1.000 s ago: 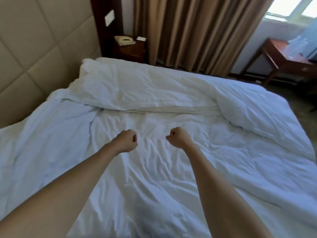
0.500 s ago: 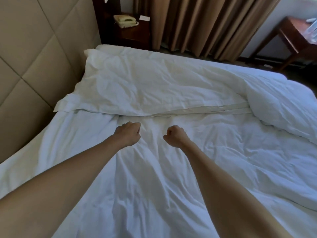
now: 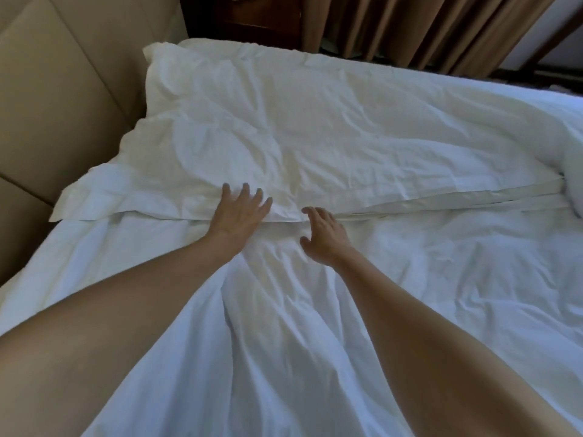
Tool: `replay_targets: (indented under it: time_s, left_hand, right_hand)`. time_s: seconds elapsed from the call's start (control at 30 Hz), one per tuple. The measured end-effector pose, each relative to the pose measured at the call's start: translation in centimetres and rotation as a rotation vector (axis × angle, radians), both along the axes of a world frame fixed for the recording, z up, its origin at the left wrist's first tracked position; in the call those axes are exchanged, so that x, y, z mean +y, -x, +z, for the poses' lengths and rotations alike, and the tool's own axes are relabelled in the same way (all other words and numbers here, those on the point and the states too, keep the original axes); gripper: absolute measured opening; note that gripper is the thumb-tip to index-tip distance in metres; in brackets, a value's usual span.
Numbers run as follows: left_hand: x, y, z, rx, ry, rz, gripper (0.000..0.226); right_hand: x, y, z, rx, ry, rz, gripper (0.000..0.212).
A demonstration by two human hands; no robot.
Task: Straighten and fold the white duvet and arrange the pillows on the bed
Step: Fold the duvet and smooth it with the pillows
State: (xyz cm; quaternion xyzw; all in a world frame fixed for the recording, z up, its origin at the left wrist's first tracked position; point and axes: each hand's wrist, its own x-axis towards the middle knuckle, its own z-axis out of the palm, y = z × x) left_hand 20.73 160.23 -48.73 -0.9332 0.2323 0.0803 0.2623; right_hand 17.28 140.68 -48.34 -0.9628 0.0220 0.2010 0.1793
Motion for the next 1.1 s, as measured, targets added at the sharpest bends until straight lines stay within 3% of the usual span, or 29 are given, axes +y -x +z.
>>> replay_targets:
  time_s: [0.1, 0.2, 0.3, 0.37, 0.4, 0.43, 0.5, 0.53, 0.63, 0.7, 0.77, 0.87, 0.97, 1.1]
  left_hand:
    - [1.6, -3.0, -1.5, 0.021, 0.079, 0.071, 0.04]
    - [5.0, -4.2, -1.4, 0.111, 0.356, 0.012, 0.024]
    - [8.4, -4.0, -0.4, 0.039, 0.638, -0.094, 0.016]
    - [9.6, -2.9, 0.3, -0.02, 0.703, -0.178, 0.008]
    - [10.1, -2.5, 0.6, -0.044, 0.722, -0.218, 0.011]
    - [10.5, -2.0, 1.5, -0.066, 0.745, -0.241, 0.029]
    - [12.6, -1.7, 3.4, -0.157, 0.796, -0.3, 0.055]
    - [14.2, -1.8, 4.6, -0.235, 0.808, -0.324, 0.055]
    - [19.1, -0.4, 7.7, -0.466, 0.737, -0.302, 0.01]
    - [20.0, 3.1, 8.2, -0.424, 0.706, -0.372, 0.001]
    - [19.8, 8.2, 6.5, -0.247, 0.621, -0.496, 0.013]
    - [20.0, 14.1, 3.9, -0.113, 0.606, -0.273, 0.04]
    - [19.5, 18.0, 4.1, -0.052, 0.676, 0.042, 0.054]
    - [19.1, 24.8, 5.7, -0.026, 0.668, 0.419, 0.06]
  right_hand:
    - [0.1, -2.1, -2.5, -0.005, 0.131, 0.066, 0.087]
    - [0.1, -3.3, -4.2, -0.001, 0.149, 0.027, 0.089]
    - [-0.7, -3.8, -4.1, -0.259, 0.187, -0.076, 0.058]
    - [-1.0, -3.9, -2.6, -0.348, 0.211, -0.102, 0.03]
    - [-0.9, -4.0, -1.4, -0.322, 0.225, -0.085, 0.025]
    - [-0.6, -4.0, 0.1, -0.27, 0.254, -0.042, 0.027]
    - [0.6, -3.7, 3.8, -0.196, 0.234, 0.061, 0.043]
    - [1.6, -3.5, 5.9, -0.206, 0.173, 0.103, 0.048]
    - [5.3, -1.8, 9.3, -0.215, -0.046, 0.118, 0.047]
    - [6.9, 0.7, 7.9, 0.001, -0.069, 0.079, 0.055]
    - [7.2, 3.6, 4.4, 0.273, 0.048, 0.11, 0.061]
    - [7.2, 8.0, 2.1, 0.496, 0.167, 0.15, 0.039]
    - [8.0, 10.8, 2.1, 0.405, 0.128, 0.122, 0.036]
    - [11.3, 13.8, 4.2, 0.288, -0.154, 0.107, 0.039]
